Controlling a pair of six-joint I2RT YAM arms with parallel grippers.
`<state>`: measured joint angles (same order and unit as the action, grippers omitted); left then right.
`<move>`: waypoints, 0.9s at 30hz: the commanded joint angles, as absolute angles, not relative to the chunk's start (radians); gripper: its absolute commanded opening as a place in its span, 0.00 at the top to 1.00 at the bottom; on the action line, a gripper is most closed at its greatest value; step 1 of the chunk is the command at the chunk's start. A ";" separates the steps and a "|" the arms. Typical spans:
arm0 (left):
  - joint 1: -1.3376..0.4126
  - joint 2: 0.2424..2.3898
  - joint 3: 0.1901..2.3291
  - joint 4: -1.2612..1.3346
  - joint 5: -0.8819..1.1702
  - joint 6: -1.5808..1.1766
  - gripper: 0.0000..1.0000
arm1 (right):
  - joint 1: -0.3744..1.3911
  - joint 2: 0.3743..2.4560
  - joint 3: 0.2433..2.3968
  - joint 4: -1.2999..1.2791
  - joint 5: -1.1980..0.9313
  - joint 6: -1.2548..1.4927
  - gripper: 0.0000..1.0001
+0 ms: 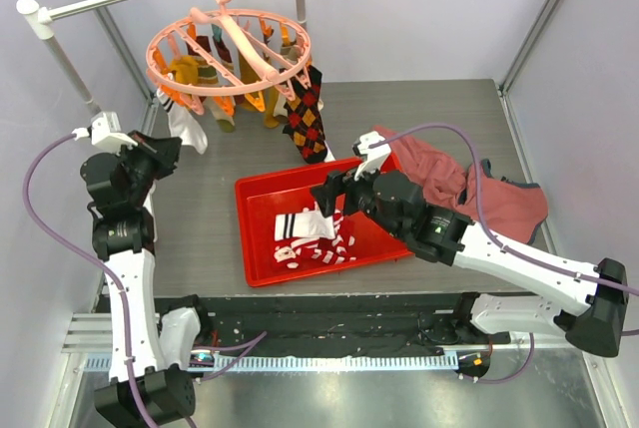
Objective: Remove the socks clipped to the hanger
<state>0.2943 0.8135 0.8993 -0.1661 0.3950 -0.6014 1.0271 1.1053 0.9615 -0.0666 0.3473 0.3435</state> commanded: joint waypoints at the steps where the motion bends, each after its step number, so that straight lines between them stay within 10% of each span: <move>1: 0.291 0.821 0.891 -0.178 0.276 -0.581 0.84 | 1.025 1.097 1.017 -0.011 0.357 0.345 0.17; 3: 0.291 0.840 0.890 -0.146 0.264 -0.569 0.54 | 1.025 1.088 1.008 -0.012 0.353 0.347 0.17; 6: 0.291 0.877 0.871 -0.065 0.304 -0.554 0.42 | 1.025 1.063 0.993 -0.011 0.362 0.345 0.17; 27: 0.291 1.295 1.041 0.150 0.328 -0.417 0.41 | 1.026 0.983 0.954 -0.006 0.321 0.276 0.17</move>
<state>0.2943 1.2591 0.9623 0.0677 0.3031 -0.4545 1.0271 0.9989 0.9646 -0.0593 0.3286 0.3019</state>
